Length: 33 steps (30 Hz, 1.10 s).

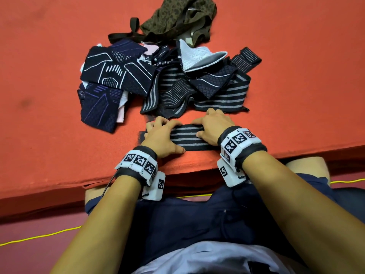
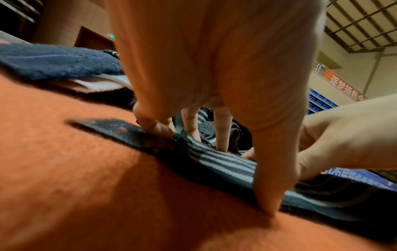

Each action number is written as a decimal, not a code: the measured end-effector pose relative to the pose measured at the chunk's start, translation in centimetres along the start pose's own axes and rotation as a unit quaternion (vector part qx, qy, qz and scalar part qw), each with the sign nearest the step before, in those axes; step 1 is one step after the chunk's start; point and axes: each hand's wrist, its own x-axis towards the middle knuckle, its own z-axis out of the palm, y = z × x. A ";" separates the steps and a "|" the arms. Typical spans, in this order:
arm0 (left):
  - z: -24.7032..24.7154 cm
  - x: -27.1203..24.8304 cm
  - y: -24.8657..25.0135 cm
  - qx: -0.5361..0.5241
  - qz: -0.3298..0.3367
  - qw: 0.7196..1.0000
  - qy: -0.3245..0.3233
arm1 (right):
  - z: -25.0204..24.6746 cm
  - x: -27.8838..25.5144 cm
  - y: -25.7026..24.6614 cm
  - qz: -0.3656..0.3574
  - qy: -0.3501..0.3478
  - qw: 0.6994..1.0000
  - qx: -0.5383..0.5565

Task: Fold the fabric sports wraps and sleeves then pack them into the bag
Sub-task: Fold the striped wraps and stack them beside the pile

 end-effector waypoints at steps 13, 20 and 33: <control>0.1 -0.1 -0.3 -0.009 0.006 1.000 0.006 | 0.0 -1.1 -3.3 0.008 0.064 0.998 0.001; -1.8 0.0 -4.1 -0.117 0.005 0.990 0.084 | 2.1 -1.2 -5.2 -0.068 -0.046 0.994 0.079; -1.3 0.8 -5.7 -0.170 -0.067 0.982 0.055 | 3.1 0.1 -7.9 0.030 -0.013 0.997 0.064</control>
